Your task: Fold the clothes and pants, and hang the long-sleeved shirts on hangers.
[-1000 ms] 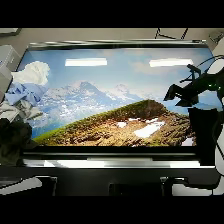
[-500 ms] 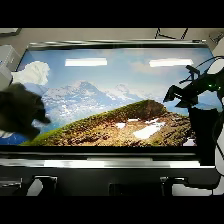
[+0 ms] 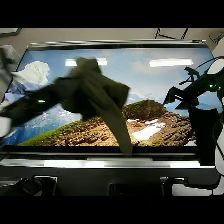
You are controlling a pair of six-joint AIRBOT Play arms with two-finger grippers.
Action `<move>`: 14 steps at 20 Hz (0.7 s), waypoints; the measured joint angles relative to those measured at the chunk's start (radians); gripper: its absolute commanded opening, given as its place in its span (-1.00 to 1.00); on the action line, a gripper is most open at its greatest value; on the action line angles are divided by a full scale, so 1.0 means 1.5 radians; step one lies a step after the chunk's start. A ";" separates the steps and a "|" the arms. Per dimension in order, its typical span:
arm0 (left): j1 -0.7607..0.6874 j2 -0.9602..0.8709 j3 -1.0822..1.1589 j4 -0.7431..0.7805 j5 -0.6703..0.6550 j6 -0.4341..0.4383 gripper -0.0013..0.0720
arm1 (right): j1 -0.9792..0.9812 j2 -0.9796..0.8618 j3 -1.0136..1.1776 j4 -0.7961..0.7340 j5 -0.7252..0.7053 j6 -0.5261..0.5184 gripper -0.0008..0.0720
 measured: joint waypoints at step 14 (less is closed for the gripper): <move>0.155 -0.345 0.106 0.092 -0.380 -0.007 0.96 | 0.000 0.000 -0.106 0.032 0.001 -0.033 0.87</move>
